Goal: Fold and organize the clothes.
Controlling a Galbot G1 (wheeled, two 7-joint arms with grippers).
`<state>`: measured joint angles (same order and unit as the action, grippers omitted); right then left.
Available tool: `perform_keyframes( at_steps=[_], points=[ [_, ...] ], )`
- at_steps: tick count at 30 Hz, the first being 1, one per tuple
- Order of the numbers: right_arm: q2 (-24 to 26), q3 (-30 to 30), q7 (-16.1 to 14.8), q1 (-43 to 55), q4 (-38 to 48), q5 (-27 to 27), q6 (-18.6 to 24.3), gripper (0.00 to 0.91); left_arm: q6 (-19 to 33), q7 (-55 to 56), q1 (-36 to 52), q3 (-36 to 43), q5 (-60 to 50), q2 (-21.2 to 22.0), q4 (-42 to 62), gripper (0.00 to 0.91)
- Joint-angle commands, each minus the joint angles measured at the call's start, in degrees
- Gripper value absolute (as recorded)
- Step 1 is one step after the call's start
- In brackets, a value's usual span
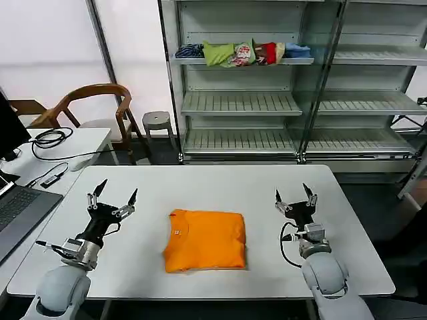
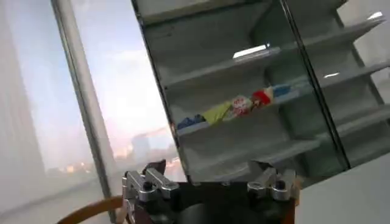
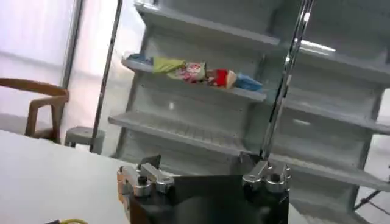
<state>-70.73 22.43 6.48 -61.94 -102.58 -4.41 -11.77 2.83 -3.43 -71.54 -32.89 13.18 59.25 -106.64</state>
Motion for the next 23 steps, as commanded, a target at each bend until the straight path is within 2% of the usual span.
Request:
perform_keyframes(
  at_steps=[1,9,13,23],
  points=[
    [-0.56,0.48,-1.04,0.07,-0.21,2.66,1.09,0.907,-0.79,-2.76,0.49,-0.93,-1.92,0.48,-0.33,0.907],
    [-0.39,0.0,-1.03,-0.46,-1.69,3.02,0.82,0.907,-2.71,1.59,-0.32,-1.1,-4.95,2.36,-2.45,0.907],
    [-0.36,0.38,-0.78,-2.46,-2.4,3.53,1.17,0.907,-1.85,1.55,-2.92,-2.5,-5.31,2.93,-3.26,0.907],
    [-0.65,1.18,-0.85,-3.61,-2.1,4.59,2.23,0.907,-0.52,1.83,-3.06,-2.92,-5.27,3.01,-1.96,0.907]
  ],
)
